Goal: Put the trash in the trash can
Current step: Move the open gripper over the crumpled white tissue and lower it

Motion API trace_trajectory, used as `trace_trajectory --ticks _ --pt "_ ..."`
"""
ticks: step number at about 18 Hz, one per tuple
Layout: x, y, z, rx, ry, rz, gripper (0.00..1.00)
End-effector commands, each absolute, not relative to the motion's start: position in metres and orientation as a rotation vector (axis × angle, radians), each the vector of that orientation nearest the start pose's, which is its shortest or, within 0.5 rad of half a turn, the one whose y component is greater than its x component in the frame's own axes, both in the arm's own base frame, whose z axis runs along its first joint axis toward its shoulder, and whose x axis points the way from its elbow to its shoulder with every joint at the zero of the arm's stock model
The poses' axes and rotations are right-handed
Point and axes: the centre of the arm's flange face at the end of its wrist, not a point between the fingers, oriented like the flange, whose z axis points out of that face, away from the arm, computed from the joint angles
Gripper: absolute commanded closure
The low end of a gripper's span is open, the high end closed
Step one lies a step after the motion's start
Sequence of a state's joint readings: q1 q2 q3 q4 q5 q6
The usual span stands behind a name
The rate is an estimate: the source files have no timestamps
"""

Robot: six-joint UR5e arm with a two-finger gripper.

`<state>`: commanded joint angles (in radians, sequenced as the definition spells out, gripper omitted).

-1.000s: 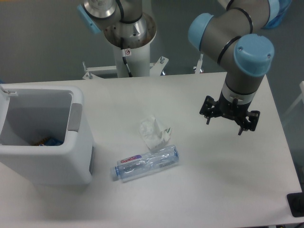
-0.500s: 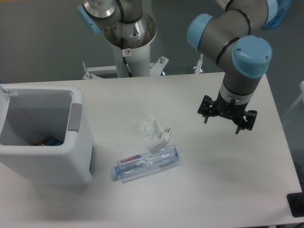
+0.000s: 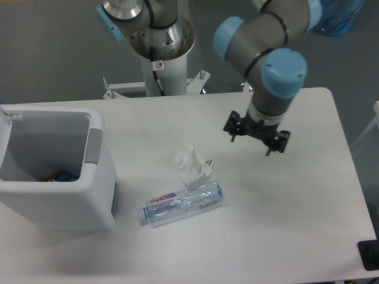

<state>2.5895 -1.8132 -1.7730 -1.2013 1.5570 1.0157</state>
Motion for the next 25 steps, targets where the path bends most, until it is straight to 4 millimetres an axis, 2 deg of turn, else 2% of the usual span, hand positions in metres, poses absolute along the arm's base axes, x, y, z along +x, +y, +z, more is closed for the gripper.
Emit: trace_trajectory --ticks 4,7,10,16,17,20,22,23,25 --pt "-0.356 0.412 0.272 -3.174 0.033 -0.115 0.0" --pt "-0.345 0.405 0.263 -3.187 0.026 -0.148 0.0" --pt "-0.331 0.408 0.252 -3.202 0.009 -0.179 0.0" --pt "-0.331 0.415 0.237 -3.222 -0.068 -0.206 0.01" --pt "-0.333 0.417 0.236 -3.222 -0.07 -0.206 0.12" --pt "-0.331 0.421 0.232 -3.234 -0.067 -0.208 0.66" --pt "-0.333 0.42 0.233 -3.254 -0.082 -0.179 0.92" --pt "-0.333 0.419 0.232 -3.259 -0.081 -0.178 1.0" --pt "-0.333 0.419 0.233 -3.258 -0.081 -0.174 1.0"
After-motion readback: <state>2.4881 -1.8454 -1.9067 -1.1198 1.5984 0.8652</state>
